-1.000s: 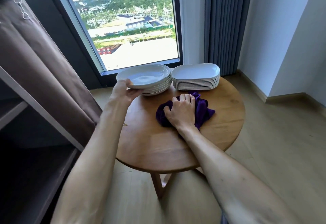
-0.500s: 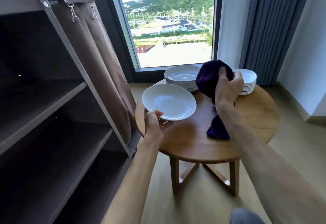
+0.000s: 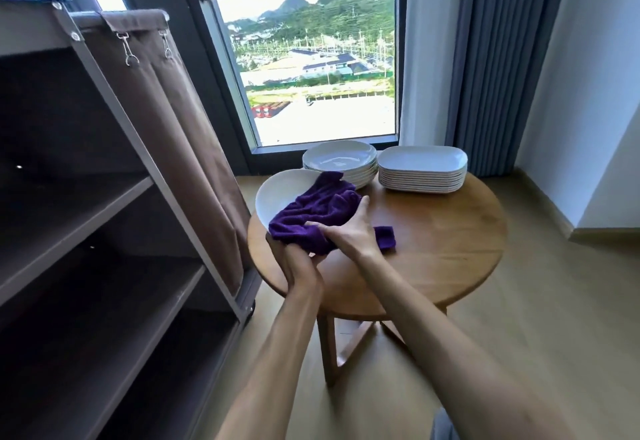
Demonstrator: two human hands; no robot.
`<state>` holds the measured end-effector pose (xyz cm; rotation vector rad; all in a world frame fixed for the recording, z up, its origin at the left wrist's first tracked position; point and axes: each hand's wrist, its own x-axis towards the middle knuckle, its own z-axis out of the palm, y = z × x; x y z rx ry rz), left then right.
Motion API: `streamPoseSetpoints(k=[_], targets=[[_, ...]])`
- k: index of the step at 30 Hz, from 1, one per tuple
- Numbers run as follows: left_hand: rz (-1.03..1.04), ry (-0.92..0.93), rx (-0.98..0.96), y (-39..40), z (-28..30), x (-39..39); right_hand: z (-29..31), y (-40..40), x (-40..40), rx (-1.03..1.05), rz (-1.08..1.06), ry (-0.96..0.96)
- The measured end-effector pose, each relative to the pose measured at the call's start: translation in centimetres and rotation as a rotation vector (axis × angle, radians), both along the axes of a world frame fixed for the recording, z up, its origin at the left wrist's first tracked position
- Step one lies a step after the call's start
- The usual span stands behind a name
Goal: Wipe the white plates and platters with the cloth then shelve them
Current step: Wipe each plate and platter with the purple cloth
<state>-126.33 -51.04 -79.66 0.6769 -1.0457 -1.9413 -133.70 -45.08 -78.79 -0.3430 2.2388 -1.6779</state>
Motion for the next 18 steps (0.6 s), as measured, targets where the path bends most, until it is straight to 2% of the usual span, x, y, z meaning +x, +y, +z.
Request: streamPoseSetpoints(k=[2, 4, 7, 9, 13, 15, 18], targets=[[0.009, -0.019, 0.000, -0.1, -0.1, 0.3, 0.2, -0.3, -0.6, -0.084, -0.089, -0.051], [-0.040, -0.040, 0.048, -0.9, -0.1, 0.8, 0.4, -0.4, -2.0, -0.318, -0.198, -0.176], [-0.141, -0.065, -0.035, -3.5, 0.8, 1.6, 1.0, 0.2, -3.4, -0.564, -0.161, -0.373], [-0.180, -0.097, -0.116, -4.1, 1.8, 1.5, 1.7, 0.2, -3.3, -0.609, -0.151, -0.419], [0.013, 0.027, -0.070, -0.1, 1.9, 0.0, 2.3, -1.2, -1.3, -0.792, -0.221, -0.505], [0.056, 0.081, -0.082, 0.8, 1.3, -0.4, 1.7, -1.4, -0.5, -0.782, -0.205, -0.575], [-0.032, -0.082, -0.282, -2.9, 1.1, 0.4, 1.0, -0.1, -1.5, -0.718, -0.184, -0.570]])
